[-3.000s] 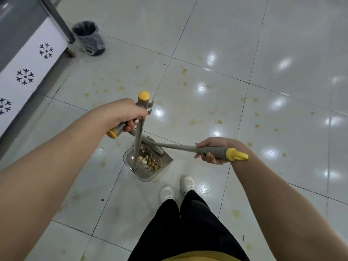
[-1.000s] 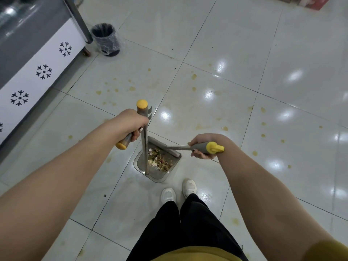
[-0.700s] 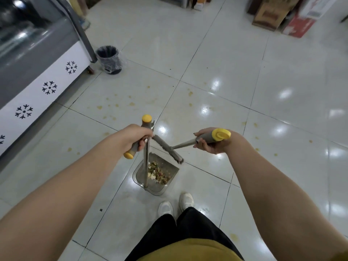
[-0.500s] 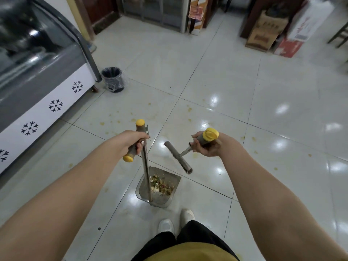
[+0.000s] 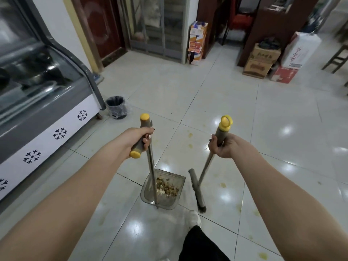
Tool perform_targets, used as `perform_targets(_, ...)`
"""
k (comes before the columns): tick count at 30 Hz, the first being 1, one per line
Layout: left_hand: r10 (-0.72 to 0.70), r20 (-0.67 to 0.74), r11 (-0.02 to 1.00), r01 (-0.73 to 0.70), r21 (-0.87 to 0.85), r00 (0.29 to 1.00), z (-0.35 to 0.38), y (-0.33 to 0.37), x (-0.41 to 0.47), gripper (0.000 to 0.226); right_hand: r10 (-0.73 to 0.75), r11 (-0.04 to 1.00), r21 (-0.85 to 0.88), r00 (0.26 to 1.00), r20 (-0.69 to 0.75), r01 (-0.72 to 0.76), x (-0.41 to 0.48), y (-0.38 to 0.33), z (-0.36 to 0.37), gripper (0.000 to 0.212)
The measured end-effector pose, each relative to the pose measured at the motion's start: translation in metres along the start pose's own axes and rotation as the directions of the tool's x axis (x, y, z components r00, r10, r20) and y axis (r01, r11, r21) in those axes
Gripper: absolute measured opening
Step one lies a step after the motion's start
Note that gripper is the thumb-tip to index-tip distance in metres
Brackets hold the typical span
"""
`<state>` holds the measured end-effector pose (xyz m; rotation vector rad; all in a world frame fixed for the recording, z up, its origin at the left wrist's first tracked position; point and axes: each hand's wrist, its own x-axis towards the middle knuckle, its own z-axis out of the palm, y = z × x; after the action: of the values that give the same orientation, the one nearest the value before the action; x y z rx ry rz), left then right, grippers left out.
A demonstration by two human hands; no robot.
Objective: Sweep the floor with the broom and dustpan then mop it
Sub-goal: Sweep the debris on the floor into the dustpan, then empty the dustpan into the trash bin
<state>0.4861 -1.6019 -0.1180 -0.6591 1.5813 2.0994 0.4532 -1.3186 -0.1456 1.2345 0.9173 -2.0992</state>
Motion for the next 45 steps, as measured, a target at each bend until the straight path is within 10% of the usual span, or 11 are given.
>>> perform_targets(17, 0.100, -0.170, 0.989, -0.116, -0.088, 0.980, 0.079, 0.119, 0.155, 0.016, 0.040, 0.977, -0.211, 0.999, 0.030, -0.033, 0.096, -0.187, 0.073, 0.019)
perform_targets(45, 0.115, -0.289, 0.975, -0.163, -0.150, 0.951, 0.056, 0.391, 0.434, 0.026, 0.045, 0.872, -0.486, 0.979, 0.197, 0.058, 0.272, -0.450, 0.430, 0.024)
